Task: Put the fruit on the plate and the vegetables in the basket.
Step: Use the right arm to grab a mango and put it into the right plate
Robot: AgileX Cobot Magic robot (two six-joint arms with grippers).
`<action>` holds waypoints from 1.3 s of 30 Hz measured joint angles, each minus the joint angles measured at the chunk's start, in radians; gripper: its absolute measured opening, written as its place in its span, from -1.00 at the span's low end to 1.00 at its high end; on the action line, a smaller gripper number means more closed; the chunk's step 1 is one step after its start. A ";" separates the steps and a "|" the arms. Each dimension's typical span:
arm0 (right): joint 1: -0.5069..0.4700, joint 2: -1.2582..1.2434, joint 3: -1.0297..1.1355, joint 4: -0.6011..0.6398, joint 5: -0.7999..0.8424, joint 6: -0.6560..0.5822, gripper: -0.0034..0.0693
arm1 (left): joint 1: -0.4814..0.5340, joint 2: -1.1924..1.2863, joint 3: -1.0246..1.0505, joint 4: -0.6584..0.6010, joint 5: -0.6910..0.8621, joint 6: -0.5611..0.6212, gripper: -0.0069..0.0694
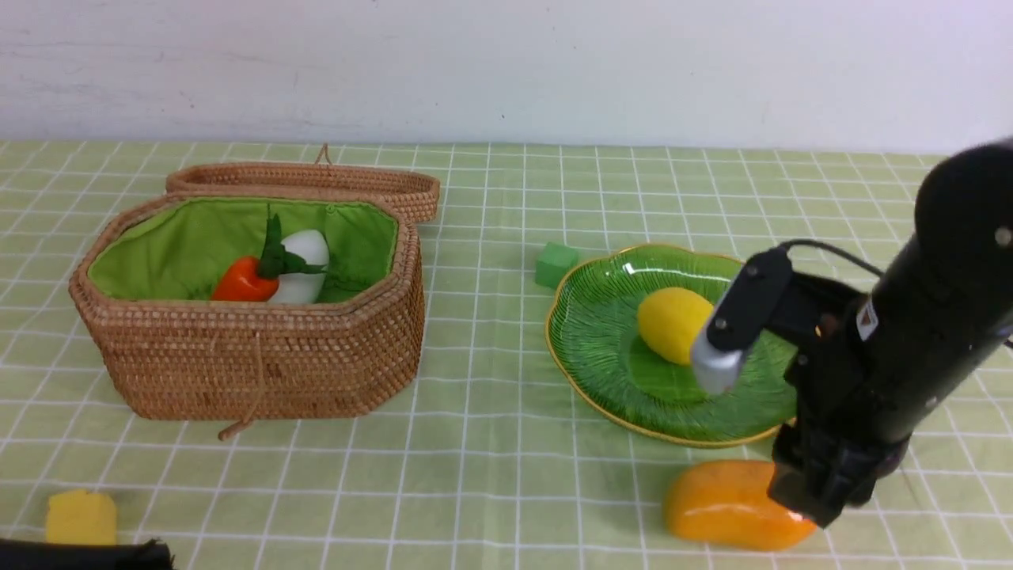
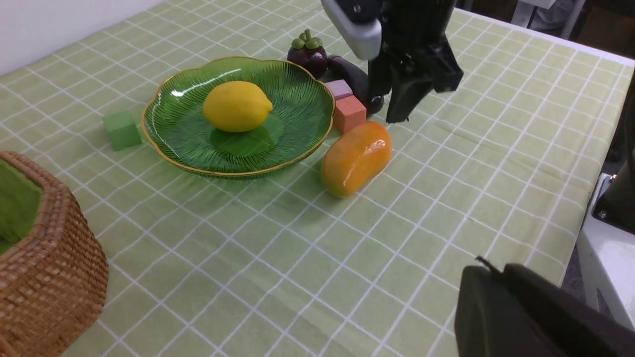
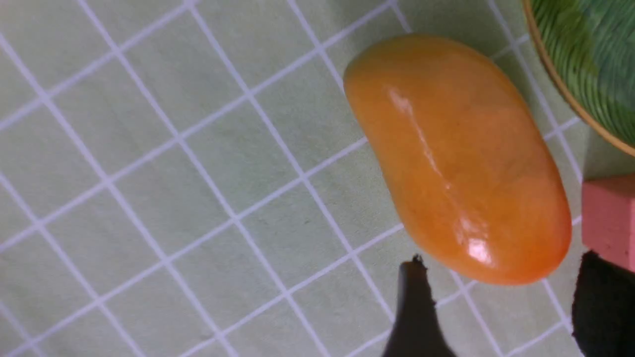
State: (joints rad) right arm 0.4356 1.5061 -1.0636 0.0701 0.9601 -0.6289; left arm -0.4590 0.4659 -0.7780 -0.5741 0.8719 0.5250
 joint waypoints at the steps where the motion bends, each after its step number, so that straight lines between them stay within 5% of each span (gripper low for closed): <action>1: 0.001 0.001 0.000 -0.002 0.000 -0.004 0.35 | 0.000 0.000 0.000 0.000 0.000 0.000 -0.74; 9: 0.006 0.073 0.086 -0.008 -0.174 -0.177 0.89 | 0.000 0.000 0.000 0.001 0.000 0.001 -0.73; 20: 0.006 0.136 0.087 -0.009 -0.215 -0.259 0.78 | 0.000 0.000 0.000 0.001 0.000 0.001 -0.72; 39: 0.066 0.143 0.087 0.035 -0.250 -0.191 0.75 | 0.000 0.000 0.000 0.001 -0.014 0.001 -0.69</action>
State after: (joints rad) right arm 0.5020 1.6487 -0.9761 0.1048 0.7101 -0.8200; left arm -0.4590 0.4659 -0.7780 -0.5731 0.8578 0.5259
